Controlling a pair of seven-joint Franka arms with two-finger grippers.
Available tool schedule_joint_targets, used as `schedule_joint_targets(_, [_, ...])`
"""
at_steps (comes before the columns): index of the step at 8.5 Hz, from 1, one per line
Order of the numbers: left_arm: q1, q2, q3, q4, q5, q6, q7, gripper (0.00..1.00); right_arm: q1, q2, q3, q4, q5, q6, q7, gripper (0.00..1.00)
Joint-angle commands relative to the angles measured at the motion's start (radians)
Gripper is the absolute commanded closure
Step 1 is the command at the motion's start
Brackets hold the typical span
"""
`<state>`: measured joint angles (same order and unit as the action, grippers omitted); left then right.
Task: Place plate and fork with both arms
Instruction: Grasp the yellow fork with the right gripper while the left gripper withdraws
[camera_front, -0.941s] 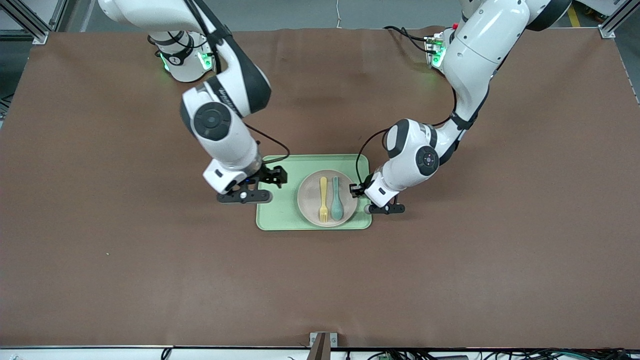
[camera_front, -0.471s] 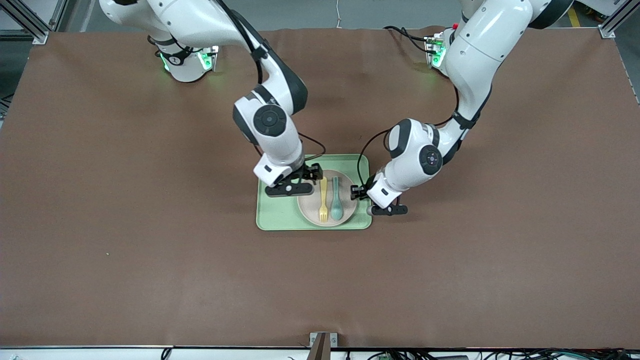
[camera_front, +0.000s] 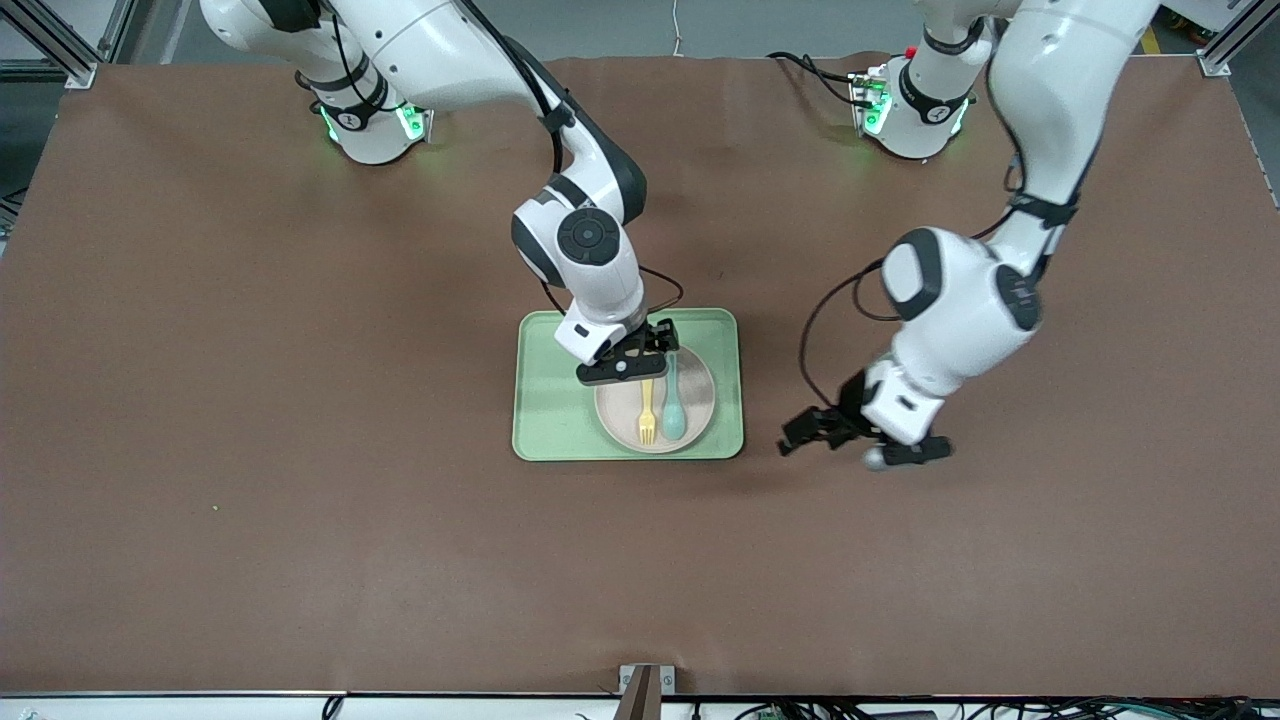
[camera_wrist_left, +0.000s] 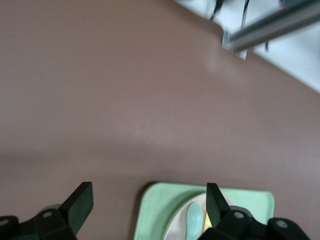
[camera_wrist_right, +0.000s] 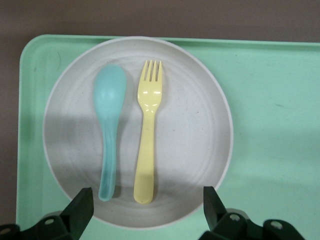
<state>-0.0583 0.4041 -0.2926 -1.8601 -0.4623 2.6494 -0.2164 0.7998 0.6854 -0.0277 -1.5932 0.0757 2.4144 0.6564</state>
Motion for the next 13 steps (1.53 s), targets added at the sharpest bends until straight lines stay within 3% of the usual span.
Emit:
schedule_joint_targets(1, [0.098,-0.140,0.004,-0.027,0.087,-0.156,-0.008,0.01,0.028,0.067,-0.012,0.059,-0.010,0.022,0.098,0.15])
schedule_joint_targets(3, [0.217,-0.240,0.004,0.004,0.252,-0.351,-0.011,0.01,0.030,0.091,-0.012,0.067,-0.010,0.025,0.100,0.25])
schedule_joint_targets(4, [0.188,-0.295,0.057,0.005,0.328,-0.411,-0.011,0.01,0.030,0.097,-0.012,0.067,-0.010,0.025,0.100,0.35])
schedule_joint_targets(5, [0.066,-0.361,0.205,0.005,0.405,-0.499,0.001,0.01,0.030,0.105,-0.012,0.067,-0.010,0.025,0.100,0.42])
schedule_joint_targets(7, [-0.059,-0.497,0.376,0.024,0.456,-0.679,0.072,0.01,0.033,0.112,-0.012,0.068,-0.010,0.025,0.101,0.47])
schedule_joint_targets(9, [-0.071,-0.513,0.397,0.094,0.458,-0.752,0.100,0.01,0.038,0.117,-0.012,0.068,-0.010,0.020,0.106,0.48])
schedule_joint_targets(11, [-0.069,-0.441,0.395,0.279,0.432,-0.932,0.126,0.01,0.047,0.121,-0.014,0.068,-0.010,0.018,0.111,0.52])
schedule_joint_targets(13, [-0.081,-0.438,0.394,0.297,0.439,-0.979,0.220,0.01,0.052,0.120,-0.015,0.068,-0.011,0.014,0.115,0.70])
